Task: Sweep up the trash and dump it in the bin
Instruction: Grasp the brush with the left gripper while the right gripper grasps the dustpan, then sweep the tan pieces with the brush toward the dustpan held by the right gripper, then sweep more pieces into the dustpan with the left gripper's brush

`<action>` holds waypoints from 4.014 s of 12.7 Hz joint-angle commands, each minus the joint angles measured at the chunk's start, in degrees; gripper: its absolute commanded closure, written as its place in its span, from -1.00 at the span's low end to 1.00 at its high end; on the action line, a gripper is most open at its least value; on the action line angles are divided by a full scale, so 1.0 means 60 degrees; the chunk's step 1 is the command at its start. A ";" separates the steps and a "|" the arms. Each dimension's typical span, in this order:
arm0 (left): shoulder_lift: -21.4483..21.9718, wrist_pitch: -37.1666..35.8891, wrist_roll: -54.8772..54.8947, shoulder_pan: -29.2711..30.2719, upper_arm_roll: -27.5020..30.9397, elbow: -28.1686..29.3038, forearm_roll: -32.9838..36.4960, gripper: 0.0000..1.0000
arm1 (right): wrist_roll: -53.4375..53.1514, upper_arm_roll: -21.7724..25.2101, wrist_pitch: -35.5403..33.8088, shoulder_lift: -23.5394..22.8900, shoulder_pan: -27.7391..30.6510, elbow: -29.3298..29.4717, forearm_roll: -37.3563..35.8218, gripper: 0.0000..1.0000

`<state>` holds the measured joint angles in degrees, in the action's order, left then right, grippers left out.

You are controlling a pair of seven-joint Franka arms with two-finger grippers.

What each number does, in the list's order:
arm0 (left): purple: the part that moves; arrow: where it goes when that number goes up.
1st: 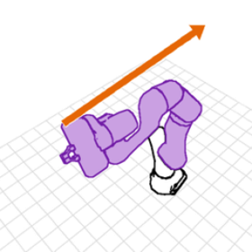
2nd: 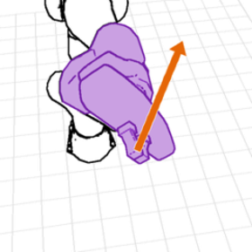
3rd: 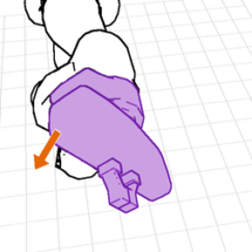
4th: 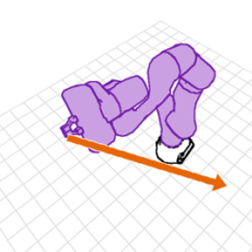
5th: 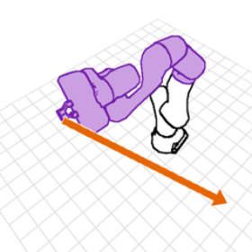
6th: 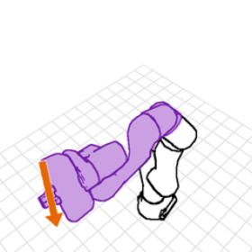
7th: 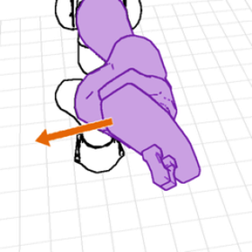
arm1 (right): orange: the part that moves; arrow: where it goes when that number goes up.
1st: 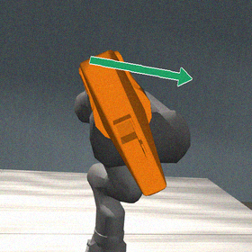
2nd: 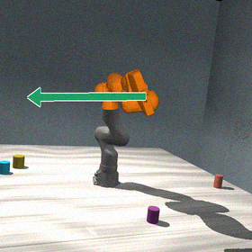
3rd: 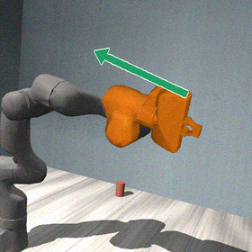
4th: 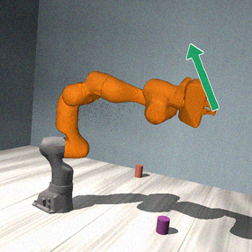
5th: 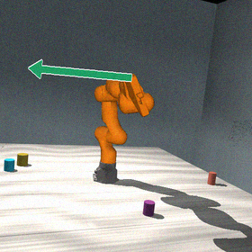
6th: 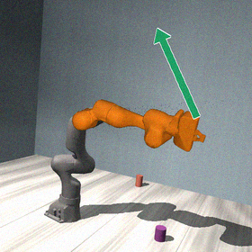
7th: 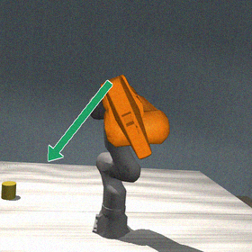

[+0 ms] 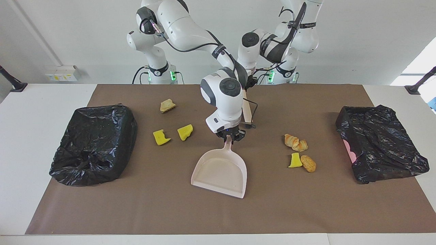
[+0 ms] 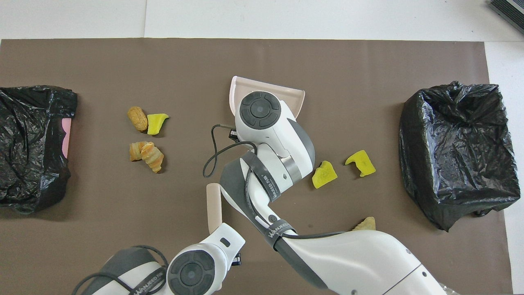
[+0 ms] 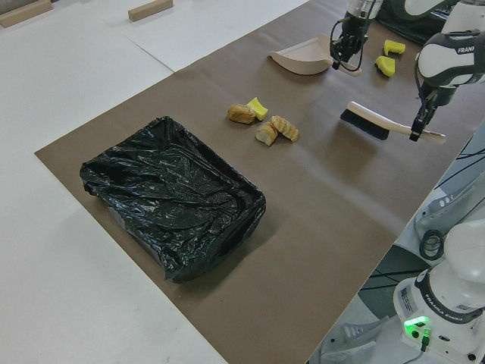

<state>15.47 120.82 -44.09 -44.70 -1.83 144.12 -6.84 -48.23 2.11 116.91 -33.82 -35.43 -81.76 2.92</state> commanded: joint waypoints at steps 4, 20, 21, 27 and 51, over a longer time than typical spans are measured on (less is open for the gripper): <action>0.1085 -0.2366 0.2335 0.3152 -0.0017 -0.1223 0.0245 1.00 | 0.1338 -0.0029 -0.0206 0.0772 0.0104 0.0106 0.0026 1.00; -0.3149 -0.1010 0.6513 0.7421 -0.0032 -0.4159 0.1903 1.00 | 1.5022 0.0000 -0.2185 0.2604 0.0426 -0.2323 -0.1832 1.00; -0.3135 -0.0920 0.6513 0.7450 -0.0046 -0.3911 0.1873 1.00 | 1.5636 0.0000 -0.2112 0.2649 0.0440 -0.2529 -0.1864 1.00; -0.2988 0.0413 0.6425 0.6924 -0.0105 -0.3000 0.1025 1.00 | 1.6755 0.0000 -0.0940 0.2679 0.0367 -0.3322 -0.1967 1.00; -0.1248 -0.3402 0.2274 0.4594 0.0013 -0.3237 -0.1791 1.00 | 1.6447 0.0000 -0.0749 0.2561 0.0338 -0.3512 -0.1996 1.00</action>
<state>3.89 106.49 -21.85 -17.28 -1.15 121.94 -19.48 50.38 2.29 112.68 -19.61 -33.59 -101.27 -7.99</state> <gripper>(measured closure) 0.740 0.674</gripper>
